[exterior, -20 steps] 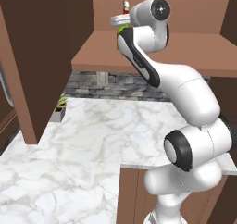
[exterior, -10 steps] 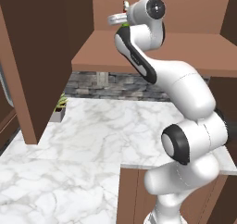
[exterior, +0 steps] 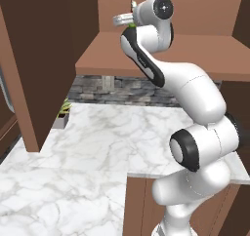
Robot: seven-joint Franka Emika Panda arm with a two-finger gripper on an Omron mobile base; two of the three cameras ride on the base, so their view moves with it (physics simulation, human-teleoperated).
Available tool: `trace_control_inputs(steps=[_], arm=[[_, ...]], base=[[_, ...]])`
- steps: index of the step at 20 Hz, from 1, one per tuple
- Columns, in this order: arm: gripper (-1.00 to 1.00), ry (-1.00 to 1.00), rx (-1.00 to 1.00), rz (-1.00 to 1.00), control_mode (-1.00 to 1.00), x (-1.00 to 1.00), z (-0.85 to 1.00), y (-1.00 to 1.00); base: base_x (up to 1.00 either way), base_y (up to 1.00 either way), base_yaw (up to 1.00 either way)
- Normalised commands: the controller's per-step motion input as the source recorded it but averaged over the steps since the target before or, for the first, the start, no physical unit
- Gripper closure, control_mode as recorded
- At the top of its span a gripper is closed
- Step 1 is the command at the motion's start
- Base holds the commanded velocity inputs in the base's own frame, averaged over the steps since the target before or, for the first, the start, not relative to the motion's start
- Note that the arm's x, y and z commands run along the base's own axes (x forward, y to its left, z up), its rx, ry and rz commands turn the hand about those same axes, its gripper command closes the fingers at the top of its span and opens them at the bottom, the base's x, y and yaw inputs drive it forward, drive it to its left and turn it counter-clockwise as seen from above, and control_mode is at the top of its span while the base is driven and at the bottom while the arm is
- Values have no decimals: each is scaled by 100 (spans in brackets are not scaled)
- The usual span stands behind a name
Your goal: Move the cutting board and knife to the sink. Then move spray from the cabinet to the counter.
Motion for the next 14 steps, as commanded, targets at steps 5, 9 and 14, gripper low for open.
trace_control_inputs(steps=[5,9,14], arm=[[100,0,0,0,-100,0,0,0],[100,0,0,0,-100,-6,0,0],[100,0,1,0,-100,-44,0,0]], base=[[0,0,0],[0,0,0],[0,0,0]])
